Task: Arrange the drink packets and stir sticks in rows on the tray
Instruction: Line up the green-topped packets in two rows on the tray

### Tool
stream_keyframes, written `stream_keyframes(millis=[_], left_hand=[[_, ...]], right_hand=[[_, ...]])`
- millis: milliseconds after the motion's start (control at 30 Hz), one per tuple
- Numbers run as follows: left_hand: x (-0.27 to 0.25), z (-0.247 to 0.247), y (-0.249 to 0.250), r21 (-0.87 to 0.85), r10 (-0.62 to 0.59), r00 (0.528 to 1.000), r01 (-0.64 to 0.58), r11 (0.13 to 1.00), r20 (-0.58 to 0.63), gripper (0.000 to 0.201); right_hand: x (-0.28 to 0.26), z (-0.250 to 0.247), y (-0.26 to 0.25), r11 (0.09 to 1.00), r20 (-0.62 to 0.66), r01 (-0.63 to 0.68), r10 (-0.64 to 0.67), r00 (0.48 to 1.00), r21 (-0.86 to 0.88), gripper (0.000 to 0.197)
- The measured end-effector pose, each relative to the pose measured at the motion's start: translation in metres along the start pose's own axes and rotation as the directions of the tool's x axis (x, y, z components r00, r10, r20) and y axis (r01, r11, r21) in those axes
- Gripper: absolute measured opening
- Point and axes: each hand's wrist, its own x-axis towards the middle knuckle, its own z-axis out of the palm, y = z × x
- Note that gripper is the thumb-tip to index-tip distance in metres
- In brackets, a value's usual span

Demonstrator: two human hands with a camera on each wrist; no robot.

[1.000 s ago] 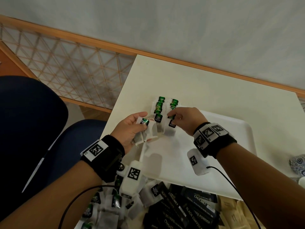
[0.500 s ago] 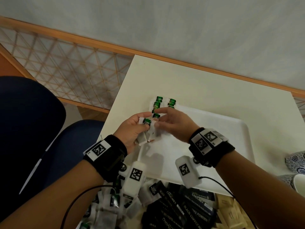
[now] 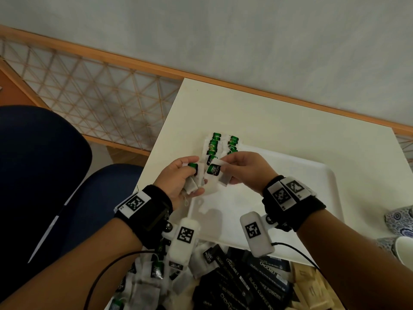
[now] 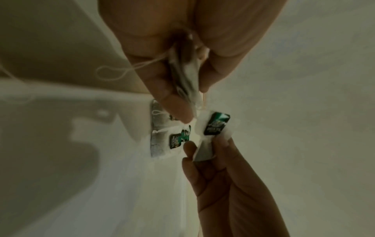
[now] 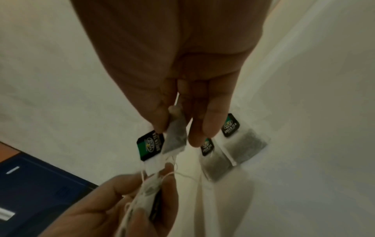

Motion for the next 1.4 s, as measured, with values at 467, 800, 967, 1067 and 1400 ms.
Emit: stream_keyframes(millis=[467, 800, 967, 1067, 1400], left_hand=[[0.0, 0.003, -0.007, 0.227, -0.027, 0.996, 0.007, 0.974, 0.082, 0.011], [0.011, -0.026, 0.01, -0.087, 0.022, 0.997, -0.028, 0.996, -0.07, 0.023], [0.016, -0.035, 0.021, -0.052, 0.138, 0.987, -0.142, 0.989, -0.077, 0.043], [0.017, -0.034, 0.023, -0.046, 0.194, 0.981, -0.195, 0.98, -0.015, 0.046], [0.014, -0.019, 0.013, -0.07, 0.131, 0.987, -0.125, 0.99, 0.093, 0.056]], right_hand=[[-0.001, 0.011, -0.005, 0.992, 0.014, 0.088, -0.09, 0.996, 0.086, 0.024], [0.004, 0.002, -0.007, 0.79, 0.097, 0.129, -0.088, 0.991, -0.599, 0.015], [0.012, 0.017, -0.003, 0.851, 0.095, 0.095, -0.053, 0.994, -0.516, 0.007], [0.026, 0.019, 0.003, 0.907, 0.014, -0.006, 0.013, 1.0, -0.421, 0.011], [0.039, 0.016, 0.01, 0.902, -0.122, 0.002, -0.06, 0.991, -0.432, 0.021]])
